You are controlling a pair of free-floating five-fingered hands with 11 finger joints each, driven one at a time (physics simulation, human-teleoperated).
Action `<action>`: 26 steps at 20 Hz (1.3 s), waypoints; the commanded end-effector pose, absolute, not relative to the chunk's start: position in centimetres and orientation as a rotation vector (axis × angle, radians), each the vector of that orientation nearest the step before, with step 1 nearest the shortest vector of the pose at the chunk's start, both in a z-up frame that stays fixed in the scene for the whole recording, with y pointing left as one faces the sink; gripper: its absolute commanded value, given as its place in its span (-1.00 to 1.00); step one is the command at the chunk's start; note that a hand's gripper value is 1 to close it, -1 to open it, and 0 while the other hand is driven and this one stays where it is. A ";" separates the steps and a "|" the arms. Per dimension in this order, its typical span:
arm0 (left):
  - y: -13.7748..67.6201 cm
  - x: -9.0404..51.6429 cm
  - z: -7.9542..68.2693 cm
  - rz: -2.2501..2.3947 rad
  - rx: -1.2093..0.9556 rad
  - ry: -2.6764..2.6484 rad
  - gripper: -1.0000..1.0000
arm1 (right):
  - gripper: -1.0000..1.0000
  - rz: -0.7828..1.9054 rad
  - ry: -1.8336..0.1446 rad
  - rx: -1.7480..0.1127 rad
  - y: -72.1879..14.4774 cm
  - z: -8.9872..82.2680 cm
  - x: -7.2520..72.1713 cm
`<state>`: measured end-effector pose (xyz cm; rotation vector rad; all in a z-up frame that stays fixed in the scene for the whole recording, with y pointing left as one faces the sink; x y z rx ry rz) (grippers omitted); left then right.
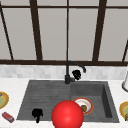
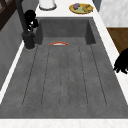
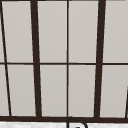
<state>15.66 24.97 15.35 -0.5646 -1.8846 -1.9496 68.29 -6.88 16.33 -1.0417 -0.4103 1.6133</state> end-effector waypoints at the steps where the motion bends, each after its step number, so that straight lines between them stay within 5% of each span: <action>1: 25.0 15.7 15.3 -1.950 -0.565 -1.885 0.00 | 1.00 1.653 -0.413 -0.987 -4.7 18.5 68.9; 13: 25.0 15.7 15.3 -1.950 -0.565 -1.885 0.00 | 1.00 1.589 -0.006 -1.480 0.6 15.2 67.9; 26: 25.0 15.7 15.3 -1.950 -0.565 -1.885 0.00 | 1.00 1.501 0.036 -1.586 1.0 14.8 67.8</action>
